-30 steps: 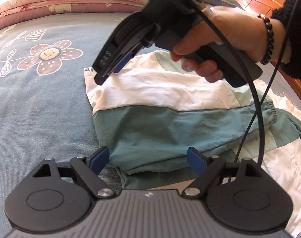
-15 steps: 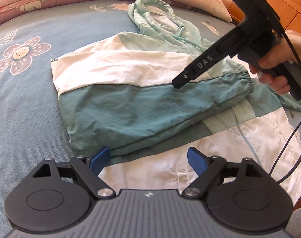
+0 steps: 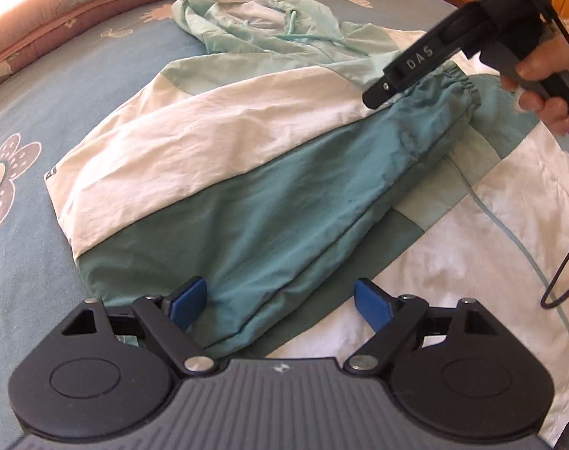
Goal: Fold clothes
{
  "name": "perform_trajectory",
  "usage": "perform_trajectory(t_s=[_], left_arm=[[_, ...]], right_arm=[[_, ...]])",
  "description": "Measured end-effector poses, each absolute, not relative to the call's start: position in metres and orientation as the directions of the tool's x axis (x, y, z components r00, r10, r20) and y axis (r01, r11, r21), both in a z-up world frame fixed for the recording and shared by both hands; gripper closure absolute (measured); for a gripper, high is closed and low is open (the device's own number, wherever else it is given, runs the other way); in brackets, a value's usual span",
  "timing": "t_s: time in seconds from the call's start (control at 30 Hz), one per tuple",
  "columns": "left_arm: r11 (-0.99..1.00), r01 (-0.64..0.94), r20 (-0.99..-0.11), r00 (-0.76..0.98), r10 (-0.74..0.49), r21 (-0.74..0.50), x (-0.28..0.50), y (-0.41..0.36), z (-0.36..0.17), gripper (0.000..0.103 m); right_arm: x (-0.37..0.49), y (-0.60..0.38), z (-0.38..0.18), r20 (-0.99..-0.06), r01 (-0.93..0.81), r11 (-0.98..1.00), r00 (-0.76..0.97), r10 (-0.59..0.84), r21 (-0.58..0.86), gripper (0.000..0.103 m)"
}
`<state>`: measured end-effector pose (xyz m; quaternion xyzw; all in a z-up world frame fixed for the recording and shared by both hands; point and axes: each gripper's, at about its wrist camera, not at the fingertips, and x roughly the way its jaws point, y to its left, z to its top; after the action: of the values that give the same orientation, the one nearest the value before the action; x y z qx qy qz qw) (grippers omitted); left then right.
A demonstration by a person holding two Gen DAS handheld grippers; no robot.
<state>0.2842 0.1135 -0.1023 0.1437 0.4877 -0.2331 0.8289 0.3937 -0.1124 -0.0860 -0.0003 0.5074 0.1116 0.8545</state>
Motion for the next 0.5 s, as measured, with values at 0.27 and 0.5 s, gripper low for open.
perform_trajectory(t_s=[0.27,0.5], left_arm=[[0.869,0.493,-0.892,0.414,-0.180,0.053,0.288,0.087,-0.098,0.017],[0.877,0.480,-0.857,0.462,-0.229,0.025,0.293,0.043,-0.077,0.017]], right_arm=[[0.408,-0.150,-0.116,-0.856,-0.118,0.976,0.469,0.216,0.182,0.038],[0.389,-0.185,-0.079,-0.815,-0.169,0.949,0.487,0.314,0.265,0.038]])
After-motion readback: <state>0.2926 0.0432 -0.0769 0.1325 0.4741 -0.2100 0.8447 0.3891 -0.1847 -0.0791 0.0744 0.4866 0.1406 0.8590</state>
